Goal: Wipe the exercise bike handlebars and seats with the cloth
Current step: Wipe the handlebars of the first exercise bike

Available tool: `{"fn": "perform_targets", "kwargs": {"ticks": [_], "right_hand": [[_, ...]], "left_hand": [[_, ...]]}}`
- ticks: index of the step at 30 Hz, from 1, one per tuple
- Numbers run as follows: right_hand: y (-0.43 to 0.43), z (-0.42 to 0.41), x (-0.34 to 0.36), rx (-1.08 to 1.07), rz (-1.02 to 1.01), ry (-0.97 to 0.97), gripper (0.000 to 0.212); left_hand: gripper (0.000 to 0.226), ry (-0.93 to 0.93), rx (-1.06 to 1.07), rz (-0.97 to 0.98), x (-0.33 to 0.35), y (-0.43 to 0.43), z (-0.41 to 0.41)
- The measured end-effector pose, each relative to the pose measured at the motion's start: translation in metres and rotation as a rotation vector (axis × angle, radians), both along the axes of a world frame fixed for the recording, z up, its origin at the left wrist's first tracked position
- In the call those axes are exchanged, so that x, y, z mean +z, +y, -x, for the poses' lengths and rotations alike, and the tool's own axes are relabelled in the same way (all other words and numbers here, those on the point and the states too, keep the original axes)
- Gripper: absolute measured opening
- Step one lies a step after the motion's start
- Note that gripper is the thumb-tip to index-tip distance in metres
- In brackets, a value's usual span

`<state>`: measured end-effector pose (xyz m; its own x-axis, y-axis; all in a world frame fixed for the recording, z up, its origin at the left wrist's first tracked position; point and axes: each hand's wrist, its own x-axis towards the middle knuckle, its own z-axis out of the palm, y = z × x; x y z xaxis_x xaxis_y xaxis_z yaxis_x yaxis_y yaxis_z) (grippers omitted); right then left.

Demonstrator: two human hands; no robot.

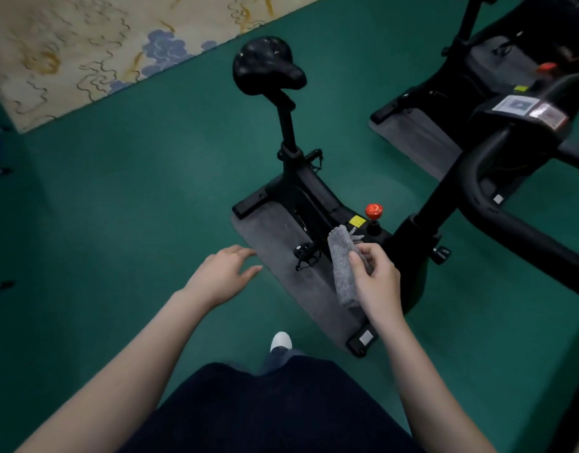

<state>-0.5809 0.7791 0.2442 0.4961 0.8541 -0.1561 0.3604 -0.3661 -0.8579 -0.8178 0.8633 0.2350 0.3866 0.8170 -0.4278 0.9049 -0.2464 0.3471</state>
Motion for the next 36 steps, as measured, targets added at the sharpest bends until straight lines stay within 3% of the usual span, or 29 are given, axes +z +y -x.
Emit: {"fn": "perform_targets", "kwargs": {"ticks": [10, 19, 24, 36], "right_hand": [[0.015, 0.001, -0.005, -0.259, 0.035, 0.006, 0.005], [0.058, 0.069, -0.011, -0.712, 0.036, -0.031, 0.01], [0.088, 0.121, -0.006, -0.907, 0.029, -0.063, 0.009], [0.074, 0.133, 0.014, -1.254, -0.001, -0.04, 0.009]], "left_hand": [[0.052, 0.191, -0.328, 0.018, -0.027, 0.088, -0.02], [0.053, 0.088, -0.685, 0.091, -0.045, 0.205, -0.019], [0.055, 0.131, -0.875, 0.085, -0.047, 0.261, -0.023], [0.049, -0.114, -1.127, 0.037, -0.019, 0.27, -0.118]]}}
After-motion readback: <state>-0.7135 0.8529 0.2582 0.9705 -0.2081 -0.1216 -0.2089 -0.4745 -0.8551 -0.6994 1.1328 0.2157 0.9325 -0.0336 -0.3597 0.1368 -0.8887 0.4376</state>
